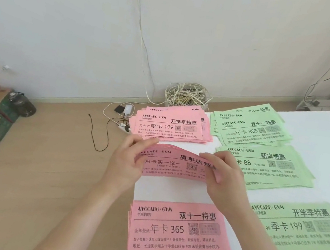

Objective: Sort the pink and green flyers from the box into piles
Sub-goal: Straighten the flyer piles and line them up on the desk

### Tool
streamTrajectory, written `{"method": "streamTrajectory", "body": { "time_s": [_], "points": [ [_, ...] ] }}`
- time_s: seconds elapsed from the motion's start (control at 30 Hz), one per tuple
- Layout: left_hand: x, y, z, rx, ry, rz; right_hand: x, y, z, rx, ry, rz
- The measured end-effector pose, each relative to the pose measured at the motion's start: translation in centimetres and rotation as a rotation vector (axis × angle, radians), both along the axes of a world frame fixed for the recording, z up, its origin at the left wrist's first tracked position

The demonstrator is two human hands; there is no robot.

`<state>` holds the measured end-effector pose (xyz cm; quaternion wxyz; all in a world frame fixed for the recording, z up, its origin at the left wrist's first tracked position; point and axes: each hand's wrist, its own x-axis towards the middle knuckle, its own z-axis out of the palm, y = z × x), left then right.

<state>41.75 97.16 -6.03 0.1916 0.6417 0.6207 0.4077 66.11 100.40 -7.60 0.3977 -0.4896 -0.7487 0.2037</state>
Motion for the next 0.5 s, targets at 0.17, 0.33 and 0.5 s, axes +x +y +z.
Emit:
{"method": "streamTrajectory", "body": {
  "time_s": [0.17, 0.33, 0.5],
  "points": [
    [0.0, -0.1, -1.0, -0.090, -0.291, 0.081, -0.7, -0.9, 0.2, -0.279, 0.478, -0.100],
    [0.8, 0.2, -1.1, -0.178, -0.528, 0.098, -2.1, -0.8, 0.9, -0.376, 0.662, -0.102],
    [0.6, 0.4, -1.3, -0.187, -0.511, 0.075, -2.7, -0.7, 0.4, -0.343, 0.560, -0.097]
  ]
}}
